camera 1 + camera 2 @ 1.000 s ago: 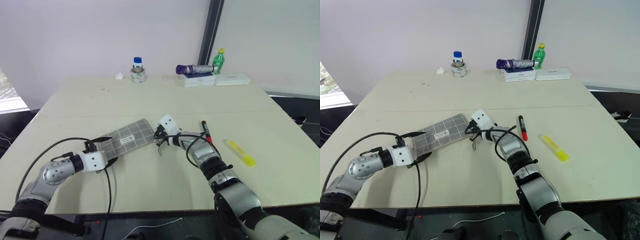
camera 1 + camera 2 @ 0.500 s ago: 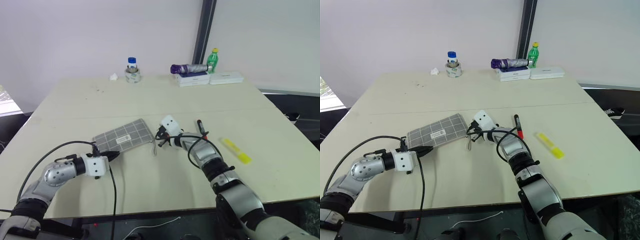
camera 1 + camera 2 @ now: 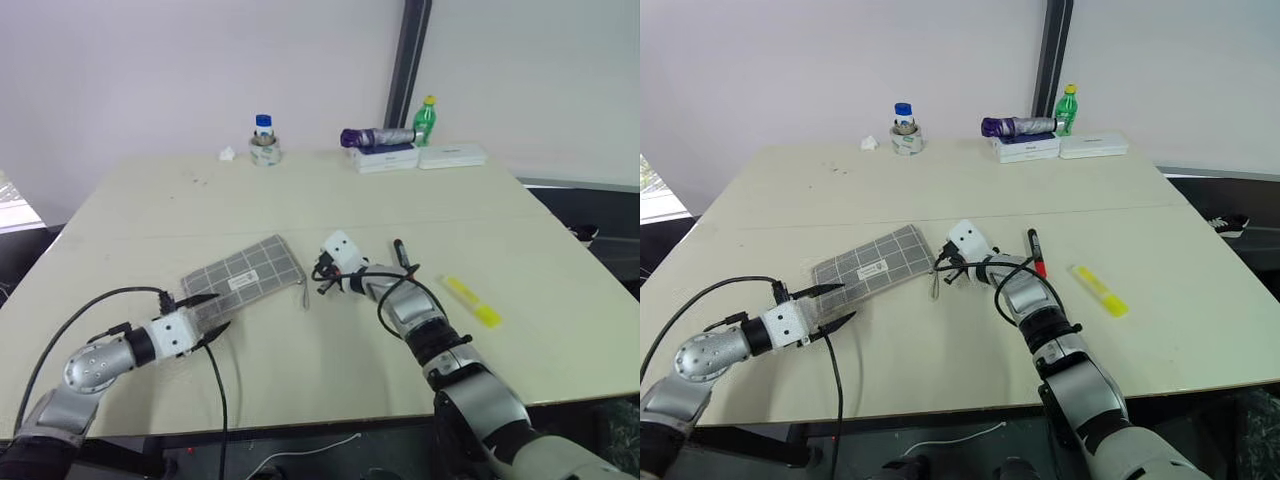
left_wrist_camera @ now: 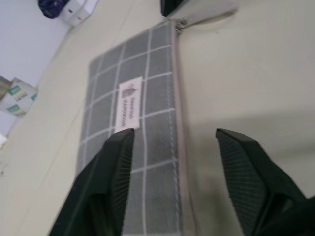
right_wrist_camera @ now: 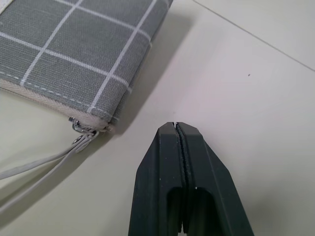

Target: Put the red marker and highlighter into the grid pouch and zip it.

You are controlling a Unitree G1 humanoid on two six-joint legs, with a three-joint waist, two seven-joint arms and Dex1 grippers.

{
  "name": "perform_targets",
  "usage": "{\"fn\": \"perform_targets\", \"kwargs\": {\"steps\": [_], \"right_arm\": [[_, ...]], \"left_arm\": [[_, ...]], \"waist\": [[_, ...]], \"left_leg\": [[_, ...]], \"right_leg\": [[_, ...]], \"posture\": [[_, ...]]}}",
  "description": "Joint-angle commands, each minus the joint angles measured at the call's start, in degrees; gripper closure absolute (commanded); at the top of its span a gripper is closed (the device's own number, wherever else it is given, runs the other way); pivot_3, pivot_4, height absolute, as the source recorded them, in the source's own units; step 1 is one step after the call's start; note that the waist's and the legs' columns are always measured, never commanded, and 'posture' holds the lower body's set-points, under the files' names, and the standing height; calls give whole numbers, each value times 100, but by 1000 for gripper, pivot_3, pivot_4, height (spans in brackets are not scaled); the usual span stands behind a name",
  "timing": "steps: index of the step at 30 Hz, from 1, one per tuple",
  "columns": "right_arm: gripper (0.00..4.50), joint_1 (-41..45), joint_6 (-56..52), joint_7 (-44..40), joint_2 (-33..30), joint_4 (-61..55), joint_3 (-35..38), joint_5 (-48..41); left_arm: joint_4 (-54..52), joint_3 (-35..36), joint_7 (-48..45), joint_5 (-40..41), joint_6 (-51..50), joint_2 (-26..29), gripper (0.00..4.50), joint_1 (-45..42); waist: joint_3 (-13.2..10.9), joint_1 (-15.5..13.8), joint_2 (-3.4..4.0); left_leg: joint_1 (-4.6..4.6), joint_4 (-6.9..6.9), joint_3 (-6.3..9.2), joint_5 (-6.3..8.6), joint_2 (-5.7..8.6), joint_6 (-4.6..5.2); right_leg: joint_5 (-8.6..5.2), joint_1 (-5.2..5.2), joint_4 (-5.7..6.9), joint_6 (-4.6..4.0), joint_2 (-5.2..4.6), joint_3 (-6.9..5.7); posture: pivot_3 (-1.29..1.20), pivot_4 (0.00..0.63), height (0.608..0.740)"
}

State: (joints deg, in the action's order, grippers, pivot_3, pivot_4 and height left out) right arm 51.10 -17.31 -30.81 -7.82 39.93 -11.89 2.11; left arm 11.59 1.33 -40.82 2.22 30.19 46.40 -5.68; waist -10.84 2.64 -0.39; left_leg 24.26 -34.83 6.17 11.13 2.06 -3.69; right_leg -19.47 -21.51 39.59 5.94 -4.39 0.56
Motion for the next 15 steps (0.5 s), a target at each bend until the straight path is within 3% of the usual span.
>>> {"fn": "perform_targets", "kwargs": {"steps": [1,7,15], "right_arm": [[4500,78,36,-39,26,-289,26,10],[4500,19,44,-77,41,-388,2,20],[4500,-12,35,-75,115,-453,-24,25]], "left_arm": [[-104,427,72,-61,37,317,1751,72],[750,593,303,-684,516,909,1751,6],[1814,66,420,-1266,1318,800,1751,-761]], "waist": [[0,-2,0],[0,1,1],[0,-10,0]], "left_leg": [[0,-1,0,0,0,0],[0,2,-2,0,1,0],[0,1,-3,0,3,0]], "right_leg": [[0,1,0,0,0,0],[0,-1,0,0,1,0],[0,-1,0,0,0,-1]], "posture": [[0,150,737],[0,150,737],[0,150,737]]}}
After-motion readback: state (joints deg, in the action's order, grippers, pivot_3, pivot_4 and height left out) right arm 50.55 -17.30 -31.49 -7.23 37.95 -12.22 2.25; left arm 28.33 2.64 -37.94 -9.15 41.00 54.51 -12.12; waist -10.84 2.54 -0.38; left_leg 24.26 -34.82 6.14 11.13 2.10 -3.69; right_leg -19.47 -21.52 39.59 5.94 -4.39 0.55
